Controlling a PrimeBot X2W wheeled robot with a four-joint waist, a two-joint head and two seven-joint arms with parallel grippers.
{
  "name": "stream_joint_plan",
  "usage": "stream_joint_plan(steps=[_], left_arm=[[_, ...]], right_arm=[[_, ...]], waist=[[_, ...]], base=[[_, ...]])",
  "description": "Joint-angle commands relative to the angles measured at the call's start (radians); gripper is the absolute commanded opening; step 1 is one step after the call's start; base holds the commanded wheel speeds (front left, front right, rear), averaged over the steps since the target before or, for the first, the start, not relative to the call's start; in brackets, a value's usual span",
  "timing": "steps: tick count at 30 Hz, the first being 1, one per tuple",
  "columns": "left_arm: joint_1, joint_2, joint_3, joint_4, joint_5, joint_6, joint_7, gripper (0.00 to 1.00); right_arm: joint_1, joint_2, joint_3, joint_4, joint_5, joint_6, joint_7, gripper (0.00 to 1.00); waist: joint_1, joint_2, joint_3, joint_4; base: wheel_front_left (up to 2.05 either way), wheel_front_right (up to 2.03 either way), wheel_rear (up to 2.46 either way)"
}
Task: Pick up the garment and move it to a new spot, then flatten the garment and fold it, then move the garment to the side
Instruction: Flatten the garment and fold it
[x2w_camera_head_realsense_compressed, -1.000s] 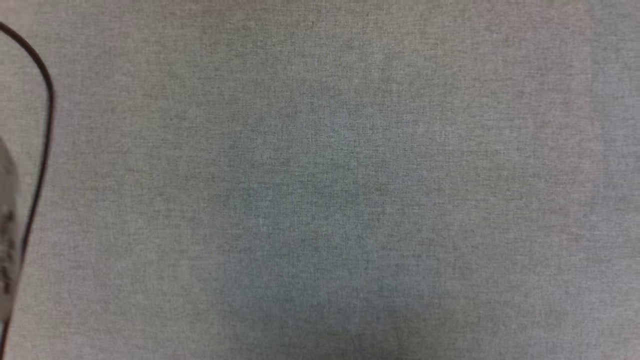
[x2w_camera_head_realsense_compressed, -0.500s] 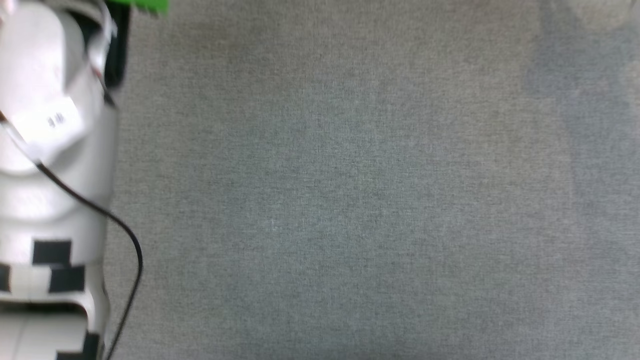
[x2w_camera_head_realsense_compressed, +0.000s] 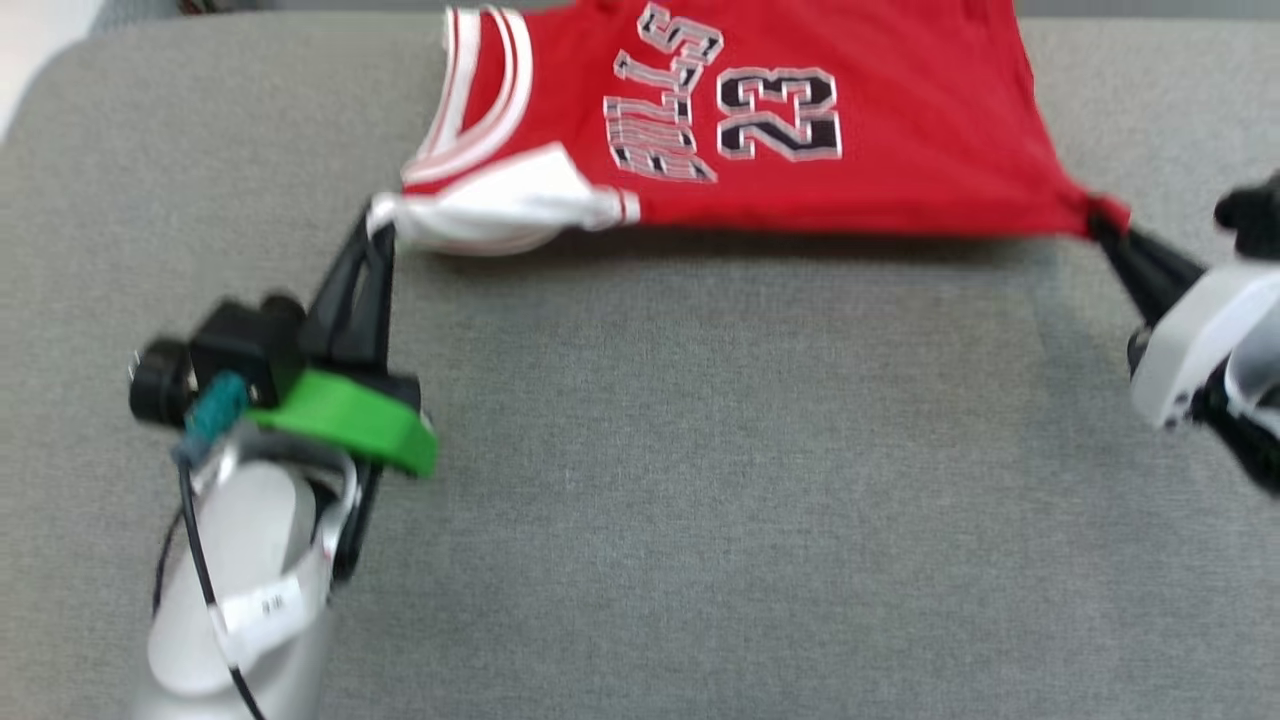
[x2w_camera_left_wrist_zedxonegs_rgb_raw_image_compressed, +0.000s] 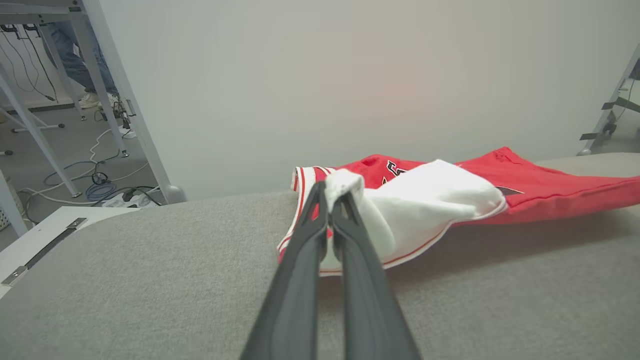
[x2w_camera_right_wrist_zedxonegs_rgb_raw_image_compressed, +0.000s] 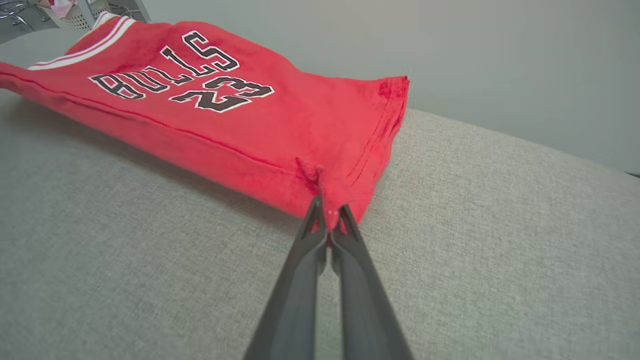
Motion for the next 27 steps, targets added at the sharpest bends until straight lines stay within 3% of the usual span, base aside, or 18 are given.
stream_joint_plan(steps=[1,13,27], left_arm=[[0.046,0.002,-0.002,-0.011,-0.009,0.007,-0.005,0.0],[0.346,-0.007,-0.022,-0.018,-0.061,0.026,0.02,0.0],[0.627,-0.013,-0.038,-0.022,-0.129,0.042,0.061,0.0]], right_arm=[[0.043,-0.007,0.004,-0.008,0.015,-0.001,-0.004,0.0],[0.362,-0.039,-0.046,-0.049,0.061,-0.001,-0.035,0.0],[0.672,-0.042,-0.142,-0.149,0.053,-0.001,0.017,0.0]], waist=[[0.0001,0.0,-0.082,0.005],[0.0001,0.0,-0.209,0.027],[0.0001,0.0,-0.304,0.017]], base=[[0.0,0.0,0.0],[0.0,0.0,0.0],[0.0,0.0,0.0]])
